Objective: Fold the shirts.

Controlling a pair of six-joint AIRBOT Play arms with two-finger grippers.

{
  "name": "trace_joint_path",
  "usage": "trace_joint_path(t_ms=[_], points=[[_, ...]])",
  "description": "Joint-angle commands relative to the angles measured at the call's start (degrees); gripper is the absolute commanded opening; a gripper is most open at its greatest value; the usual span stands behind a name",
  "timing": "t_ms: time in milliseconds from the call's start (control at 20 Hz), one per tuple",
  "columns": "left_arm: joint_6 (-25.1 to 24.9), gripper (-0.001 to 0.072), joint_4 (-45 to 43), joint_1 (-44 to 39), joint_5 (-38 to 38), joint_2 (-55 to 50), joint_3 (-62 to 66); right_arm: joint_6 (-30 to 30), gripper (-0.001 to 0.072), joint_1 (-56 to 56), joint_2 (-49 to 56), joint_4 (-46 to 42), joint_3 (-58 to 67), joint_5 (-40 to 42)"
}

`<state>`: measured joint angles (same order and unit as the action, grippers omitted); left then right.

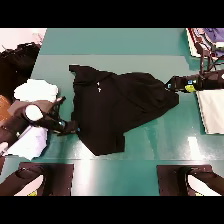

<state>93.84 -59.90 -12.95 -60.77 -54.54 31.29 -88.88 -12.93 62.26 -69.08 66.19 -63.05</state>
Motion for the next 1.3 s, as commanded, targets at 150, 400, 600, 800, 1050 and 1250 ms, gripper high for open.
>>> trace_joint_path(t_ms=[150,400,600,800,1050,1250], points=[[4.3,0.062,4.5,-10.7,10.6,1.9,-5.2,0.0,0.045,0.2,-0.8,0.6,1.2,0.2],[4.8,0.0026,3.8,-11.6,13.3,1.9,-5.1,0.0,0.045,0.2,-0.8,0.6,1.2,-0.2],[7.3,0.0021,-3.2,-4.0,12.1,1.9,-0.5,0.1,0.045,3.1,-0.8,0.0,0.9,-5.7],[5.8,0.0021,-10.2,9.4,9.2,2.0,7.2,0.9,0.045,13.4,-0.9,0.0,-5.9,-9.1],[3.2,0.0021,-9.4,12.4,10.3,1.9,10.8,5.0,0.0453,25.6,3.5,6.0,-18.2,-7.9],[3.2,0.0021,-9.1,12.4,10.3,1.9,10.8,9.5,0.0452,25.4,11.6,14.1,-22.2,-3.4]])
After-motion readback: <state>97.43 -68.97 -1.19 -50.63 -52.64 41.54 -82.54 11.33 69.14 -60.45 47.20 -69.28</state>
